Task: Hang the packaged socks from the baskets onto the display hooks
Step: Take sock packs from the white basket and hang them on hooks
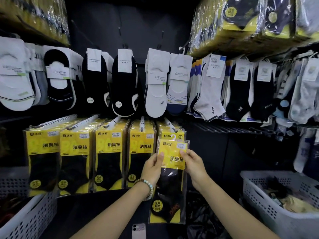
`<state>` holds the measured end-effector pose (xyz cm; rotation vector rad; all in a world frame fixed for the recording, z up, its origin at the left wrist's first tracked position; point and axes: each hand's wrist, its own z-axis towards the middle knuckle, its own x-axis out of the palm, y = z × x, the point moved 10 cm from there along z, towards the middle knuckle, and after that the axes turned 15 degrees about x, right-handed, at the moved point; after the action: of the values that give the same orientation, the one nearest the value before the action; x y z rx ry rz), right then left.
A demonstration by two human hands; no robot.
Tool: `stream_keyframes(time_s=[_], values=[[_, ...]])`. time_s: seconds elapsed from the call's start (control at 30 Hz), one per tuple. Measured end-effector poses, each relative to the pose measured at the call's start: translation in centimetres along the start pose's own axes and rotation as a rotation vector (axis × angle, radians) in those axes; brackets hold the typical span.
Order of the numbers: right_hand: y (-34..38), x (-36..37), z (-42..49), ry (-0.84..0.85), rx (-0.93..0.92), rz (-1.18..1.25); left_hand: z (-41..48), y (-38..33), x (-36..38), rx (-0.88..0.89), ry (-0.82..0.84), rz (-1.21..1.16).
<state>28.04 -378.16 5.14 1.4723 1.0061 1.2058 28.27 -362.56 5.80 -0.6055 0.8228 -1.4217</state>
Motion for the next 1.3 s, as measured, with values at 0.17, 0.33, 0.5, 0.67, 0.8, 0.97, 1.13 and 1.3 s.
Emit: stream_keyframes(time_s=[0.17, 0.33, 0.5, 0.67, 0.8, 0.97, 1.13, 1.3], values=[[0.9, -3.5, 1.2, -0.156, -0.043, -0.032, 0.8, 1.2, 1.8, -0.107, 0.064, -0.048], [2.9, -3.5, 3.4, -0.190, -0.095, -0.085, 2.3, 1.6, 2.7, -0.118, 0.065, -0.058], [3.5, -1.4, 5.7, -0.151, -0.131, -0.159, 2.9, 3.1, 1.6, -0.098, 0.014, 0.003], [2.2, -1.7, 8.1, -0.235, -0.102, -0.123, 3.8, 4.5, 1.3, -0.103, 0.027, 0.003], [1.3, -3.0, 9.5, -0.359, -0.069, -0.102, 5.0, 5.4, 1.5, -0.102, 0.078, 0.054], [0.2, -4.2, 9.9, -0.403, -0.020, -0.143, 5.5, 5.9, 0.9, -0.077, 0.092, 0.100], [0.2, -3.5, 6.5, -0.284, -0.069, -0.297, 3.4, 5.7, -0.4, -0.063, 0.179, 0.171], [-2.9, -0.6, 1.2, -0.082, -0.058, -0.472, -1.8, 5.2, -3.1, -0.049, 0.279, 0.261]])
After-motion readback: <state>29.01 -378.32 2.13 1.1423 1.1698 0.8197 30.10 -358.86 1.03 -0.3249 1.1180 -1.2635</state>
